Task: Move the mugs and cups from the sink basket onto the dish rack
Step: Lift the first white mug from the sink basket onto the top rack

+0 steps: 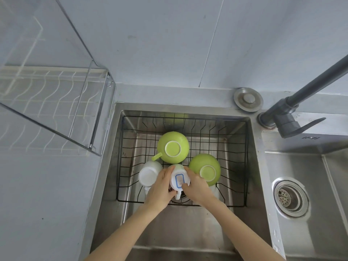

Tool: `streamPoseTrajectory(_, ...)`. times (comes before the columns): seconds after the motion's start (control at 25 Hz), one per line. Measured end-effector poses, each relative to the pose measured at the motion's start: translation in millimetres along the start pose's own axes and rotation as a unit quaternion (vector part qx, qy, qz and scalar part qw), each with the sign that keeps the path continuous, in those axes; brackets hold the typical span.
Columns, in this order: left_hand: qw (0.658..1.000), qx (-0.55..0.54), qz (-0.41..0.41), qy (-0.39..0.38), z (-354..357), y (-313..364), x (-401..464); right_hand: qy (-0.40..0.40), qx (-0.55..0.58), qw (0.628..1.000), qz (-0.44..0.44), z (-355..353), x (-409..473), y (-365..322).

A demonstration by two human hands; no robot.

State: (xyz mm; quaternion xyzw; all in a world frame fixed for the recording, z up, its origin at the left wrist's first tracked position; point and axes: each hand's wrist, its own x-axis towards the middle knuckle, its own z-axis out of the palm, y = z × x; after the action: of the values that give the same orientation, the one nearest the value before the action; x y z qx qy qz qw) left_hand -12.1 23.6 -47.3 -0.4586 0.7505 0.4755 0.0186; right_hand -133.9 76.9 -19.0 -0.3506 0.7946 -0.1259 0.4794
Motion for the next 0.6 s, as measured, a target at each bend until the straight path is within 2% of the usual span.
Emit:
streamPoseTrajectory(0.2, 0.999, 0.004, 0.038, 0.005, -12, 14, -15, -0.001, -0.017, 0.999, -0.036, -17, -22, -1)
streamPoseTrajectory(0.6, 0.989, 0.000, 0.140, 0.045, -37, 58, -70, 0.072, -0.032, 0.979, -0.188, -49, -105, -10)
